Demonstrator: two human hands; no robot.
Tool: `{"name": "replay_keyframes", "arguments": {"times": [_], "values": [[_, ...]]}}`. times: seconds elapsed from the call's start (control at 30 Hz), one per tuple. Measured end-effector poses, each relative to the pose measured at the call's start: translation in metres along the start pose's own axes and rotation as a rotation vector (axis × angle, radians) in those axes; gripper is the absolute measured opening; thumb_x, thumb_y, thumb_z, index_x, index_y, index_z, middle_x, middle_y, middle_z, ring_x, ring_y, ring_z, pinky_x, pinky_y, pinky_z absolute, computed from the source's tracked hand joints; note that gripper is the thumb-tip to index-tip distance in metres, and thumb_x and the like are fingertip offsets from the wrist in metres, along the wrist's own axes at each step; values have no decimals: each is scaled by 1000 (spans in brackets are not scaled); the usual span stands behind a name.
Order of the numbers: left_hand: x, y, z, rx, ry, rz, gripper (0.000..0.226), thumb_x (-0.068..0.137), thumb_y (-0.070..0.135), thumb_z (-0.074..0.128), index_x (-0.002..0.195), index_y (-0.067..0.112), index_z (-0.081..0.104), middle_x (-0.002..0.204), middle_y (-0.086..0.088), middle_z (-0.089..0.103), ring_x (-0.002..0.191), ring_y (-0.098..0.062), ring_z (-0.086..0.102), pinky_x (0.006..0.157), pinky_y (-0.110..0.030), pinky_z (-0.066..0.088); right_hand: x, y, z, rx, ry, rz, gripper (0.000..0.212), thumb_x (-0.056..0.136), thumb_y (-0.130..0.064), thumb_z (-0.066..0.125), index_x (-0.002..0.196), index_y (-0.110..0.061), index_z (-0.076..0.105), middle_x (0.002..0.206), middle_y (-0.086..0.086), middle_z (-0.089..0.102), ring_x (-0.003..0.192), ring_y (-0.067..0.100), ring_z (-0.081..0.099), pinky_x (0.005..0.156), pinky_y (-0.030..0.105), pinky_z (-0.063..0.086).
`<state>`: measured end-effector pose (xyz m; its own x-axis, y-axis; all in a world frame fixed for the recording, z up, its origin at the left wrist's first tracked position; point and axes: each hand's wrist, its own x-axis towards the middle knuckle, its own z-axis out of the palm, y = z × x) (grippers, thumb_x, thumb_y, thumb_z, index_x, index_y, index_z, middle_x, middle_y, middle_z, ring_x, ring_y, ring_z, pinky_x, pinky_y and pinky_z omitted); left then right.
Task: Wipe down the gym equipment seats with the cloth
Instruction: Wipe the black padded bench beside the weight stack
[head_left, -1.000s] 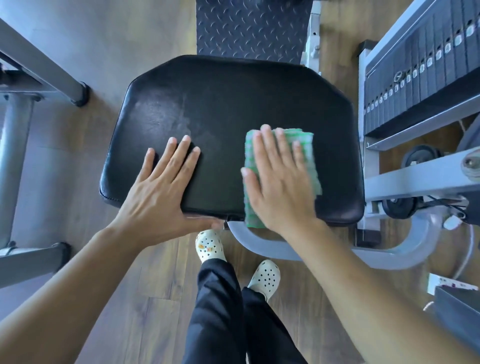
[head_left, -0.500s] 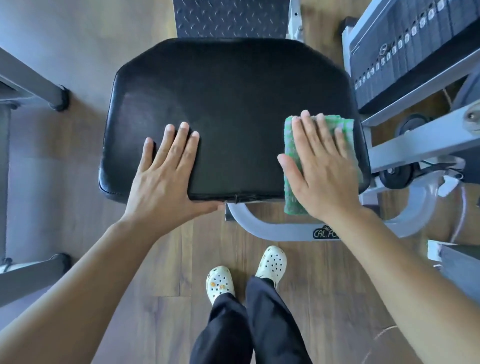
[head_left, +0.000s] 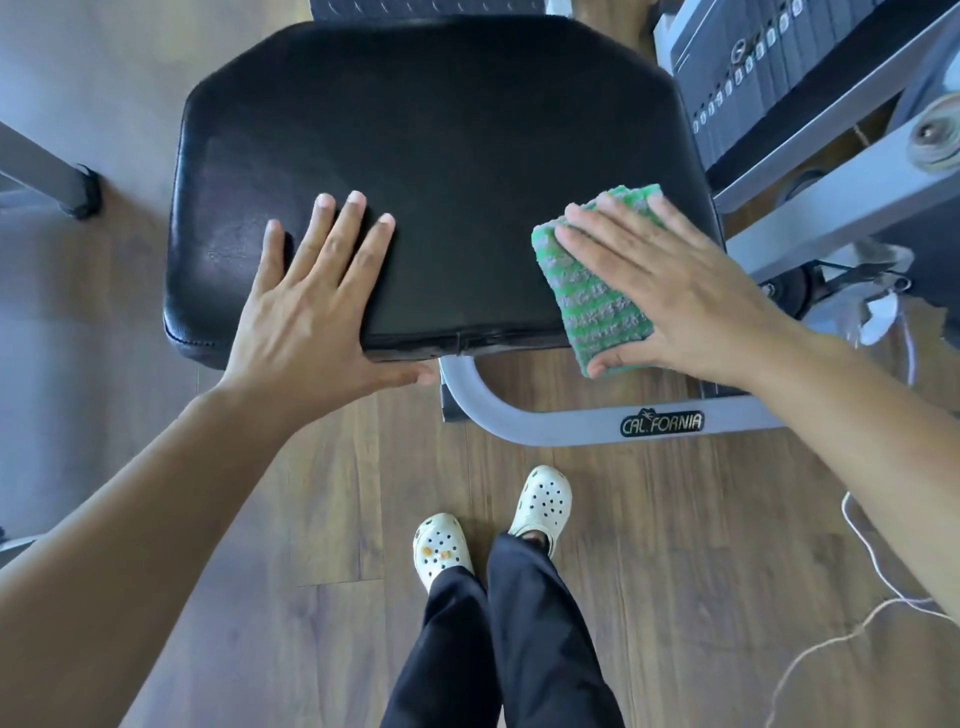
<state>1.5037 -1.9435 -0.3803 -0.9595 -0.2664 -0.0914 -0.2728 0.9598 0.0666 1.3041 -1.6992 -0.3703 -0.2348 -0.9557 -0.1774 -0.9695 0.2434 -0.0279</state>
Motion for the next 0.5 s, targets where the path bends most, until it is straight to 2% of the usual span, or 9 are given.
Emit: {"name": "replay_keyframes", "arguments": {"times": [0.13, 0.27, 0.4, 0.5], "values": [[0, 1, 3, 40, 6, 21, 122, 57, 70, 68, 150, 8, 20, 158, -14, 17, 145, -33, 13, 113, -58, 15, -8, -1, 10, -6, 114, 50, 110, 70, -66, 60, 153, -9, 16, 160, 8, 15, 147, 26, 13, 120, 47, 11], [0, 3, 4, 55, 20, 19, 117, 61, 68, 69, 150, 8, 20, 157, -14, 18, 145, -34, 13, 113, -59, 16, -1, -20, 13, -28, 195, 108, 109, 70, -67, 62, 152, -9, 20, 159, 9, 20, 146, 28, 20, 119, 47, 15], [-1, 3, 5, 49, 28, 10, 115, 62, 70, 64, 150, 8, 20, 158, -14, 18, 145, -33, 13, 112, -58, 16, 35, -62, 15, -43, 252, 45, 106, 71, -66, 59, 151, -6, 23, 157, 12, 25, 143, 31, 25, 117, 49, 20], [-1, 2, 5, 39, 25, 10, 116, 61, 71, 64, 150, 9, 20, 158, -13, 18, 145, -33, 14, 113, -58, 16, 35, -67, 18, -58, 270, 50, 104, 73, -62, 63, 151, -7, 22, 157, 11, 24, 144, 30, 24, 118, 47, 19]]}}
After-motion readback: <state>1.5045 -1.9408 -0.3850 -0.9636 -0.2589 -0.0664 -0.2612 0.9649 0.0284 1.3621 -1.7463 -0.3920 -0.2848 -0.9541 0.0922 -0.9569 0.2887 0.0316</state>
